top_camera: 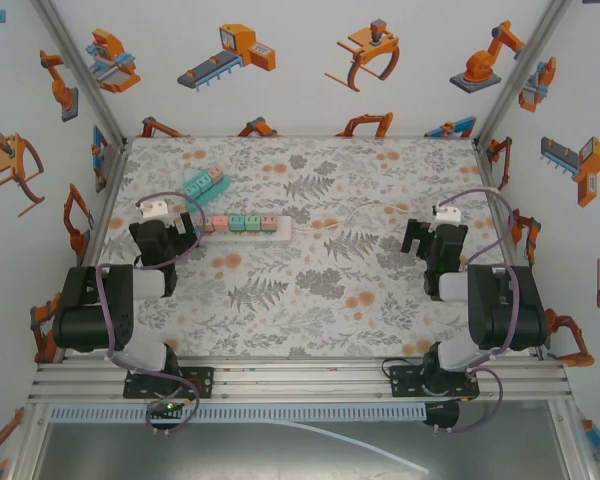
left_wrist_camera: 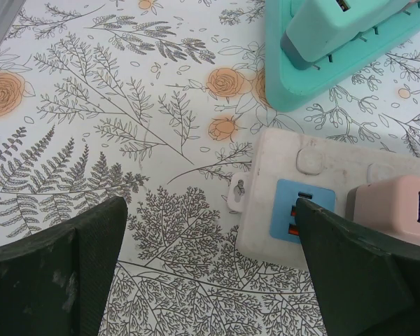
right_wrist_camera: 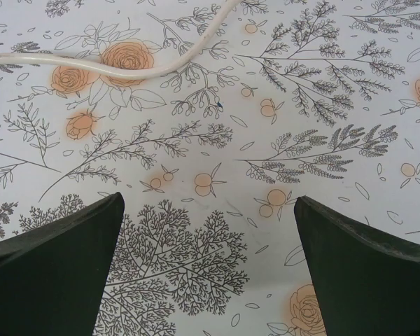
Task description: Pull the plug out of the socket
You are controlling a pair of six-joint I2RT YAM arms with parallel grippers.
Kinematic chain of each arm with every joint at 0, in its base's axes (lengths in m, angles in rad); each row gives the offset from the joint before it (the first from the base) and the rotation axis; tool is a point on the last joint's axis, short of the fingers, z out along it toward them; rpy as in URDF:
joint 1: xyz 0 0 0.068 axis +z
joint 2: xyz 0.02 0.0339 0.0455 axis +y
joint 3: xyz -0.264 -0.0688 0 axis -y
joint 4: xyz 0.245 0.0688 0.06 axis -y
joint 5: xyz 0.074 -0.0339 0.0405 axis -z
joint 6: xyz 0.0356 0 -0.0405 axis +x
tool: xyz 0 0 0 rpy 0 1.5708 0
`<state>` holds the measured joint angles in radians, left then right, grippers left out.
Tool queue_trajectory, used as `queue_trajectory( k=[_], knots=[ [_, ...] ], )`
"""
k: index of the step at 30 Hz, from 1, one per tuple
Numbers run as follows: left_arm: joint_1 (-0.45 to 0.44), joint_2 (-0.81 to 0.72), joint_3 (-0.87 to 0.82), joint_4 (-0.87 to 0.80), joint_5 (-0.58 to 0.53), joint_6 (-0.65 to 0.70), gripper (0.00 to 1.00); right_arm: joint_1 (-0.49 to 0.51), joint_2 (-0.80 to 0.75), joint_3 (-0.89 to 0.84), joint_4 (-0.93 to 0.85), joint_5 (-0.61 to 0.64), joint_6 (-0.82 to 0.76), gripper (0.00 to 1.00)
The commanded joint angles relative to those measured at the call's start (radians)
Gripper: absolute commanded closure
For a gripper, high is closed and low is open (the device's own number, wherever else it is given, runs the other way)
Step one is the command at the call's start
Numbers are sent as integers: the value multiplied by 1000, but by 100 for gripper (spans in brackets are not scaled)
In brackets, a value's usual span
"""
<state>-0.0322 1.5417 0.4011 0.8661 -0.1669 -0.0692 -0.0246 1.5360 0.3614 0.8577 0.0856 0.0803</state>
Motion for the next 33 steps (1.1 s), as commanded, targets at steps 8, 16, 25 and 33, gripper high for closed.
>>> queue_trajectory(
  k=[8,16,25,33],
  knots=[
    [-4,0,0,-18,9,16,3,-4,9,21,24,-4,-11,1],
    [-4,-1,-1,-18,8,14,3,-4,7,21,24,-4,-10,1],
    [-15,-15,-11,-7,26,37,3,-2,-98,8,-38,66,15,1],
    [-76,-404,18,-410,-155,-36,3,3,-580,268,-871,-98,311,2]
  ],
)
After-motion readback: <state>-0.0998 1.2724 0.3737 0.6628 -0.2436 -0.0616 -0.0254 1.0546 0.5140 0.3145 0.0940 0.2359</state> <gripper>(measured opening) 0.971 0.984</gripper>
